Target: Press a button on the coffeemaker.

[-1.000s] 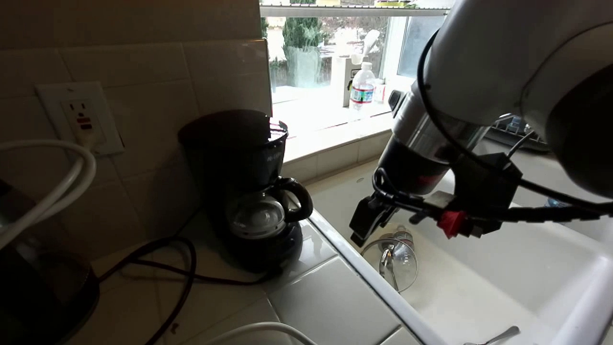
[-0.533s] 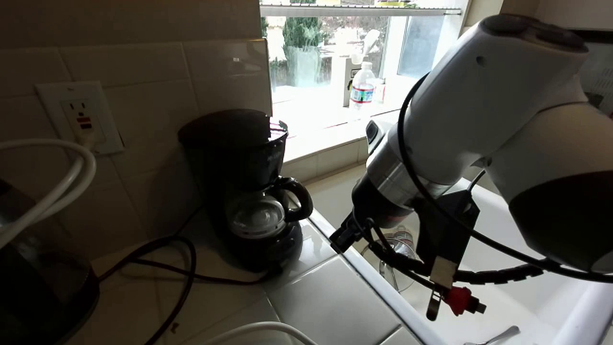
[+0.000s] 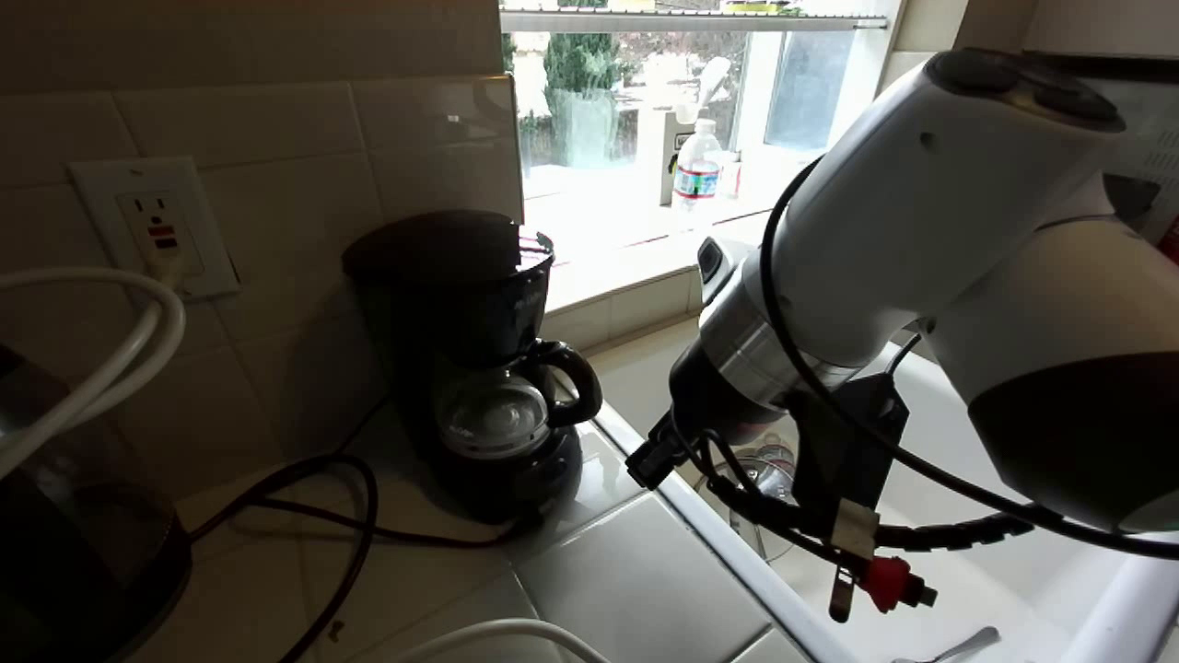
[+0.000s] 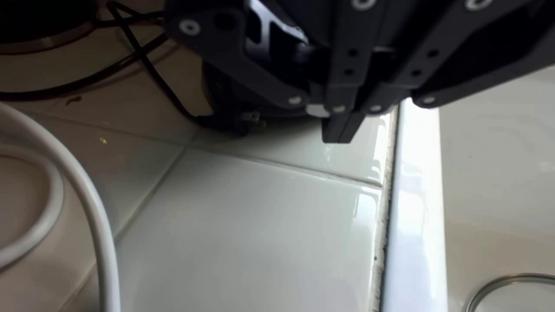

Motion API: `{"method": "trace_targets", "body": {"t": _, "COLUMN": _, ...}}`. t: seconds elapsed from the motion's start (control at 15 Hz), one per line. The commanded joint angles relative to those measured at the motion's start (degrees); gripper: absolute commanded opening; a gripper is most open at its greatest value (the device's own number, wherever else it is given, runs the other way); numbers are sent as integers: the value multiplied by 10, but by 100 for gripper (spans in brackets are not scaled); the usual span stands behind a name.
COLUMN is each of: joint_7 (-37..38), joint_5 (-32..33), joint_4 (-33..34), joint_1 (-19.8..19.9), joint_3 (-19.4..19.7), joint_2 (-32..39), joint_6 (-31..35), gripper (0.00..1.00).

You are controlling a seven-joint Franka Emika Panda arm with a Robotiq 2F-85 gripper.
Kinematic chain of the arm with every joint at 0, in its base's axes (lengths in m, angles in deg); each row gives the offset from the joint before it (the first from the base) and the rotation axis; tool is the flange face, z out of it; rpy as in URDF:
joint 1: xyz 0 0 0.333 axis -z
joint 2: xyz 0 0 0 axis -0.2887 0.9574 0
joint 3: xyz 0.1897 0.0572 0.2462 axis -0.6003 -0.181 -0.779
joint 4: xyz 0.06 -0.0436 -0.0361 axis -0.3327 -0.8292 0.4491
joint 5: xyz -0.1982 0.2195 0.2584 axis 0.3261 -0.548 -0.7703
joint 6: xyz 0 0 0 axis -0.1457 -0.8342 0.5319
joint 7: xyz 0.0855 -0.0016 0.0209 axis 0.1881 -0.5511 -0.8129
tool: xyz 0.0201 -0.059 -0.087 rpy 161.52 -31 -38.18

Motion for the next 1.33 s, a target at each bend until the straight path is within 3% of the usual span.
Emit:
{"method": "trace_targets", "body": {"t": 0.0, "joint_7": 22, "joint_5": 32, "joint_4": 20, "joint_1": -4, "joint_3": 5, "joint_2": 16, "joint_6": -1, "gripper": 0}}
{"method": "trace_targets", "body": {"t": 1.27, "joint_7": 86, "joint_5": 104, "joint_4": 96, "joint_1": -29, "joint_3": 32, "joint_2": 113, "joint_6": 44, "gripper": 0}}
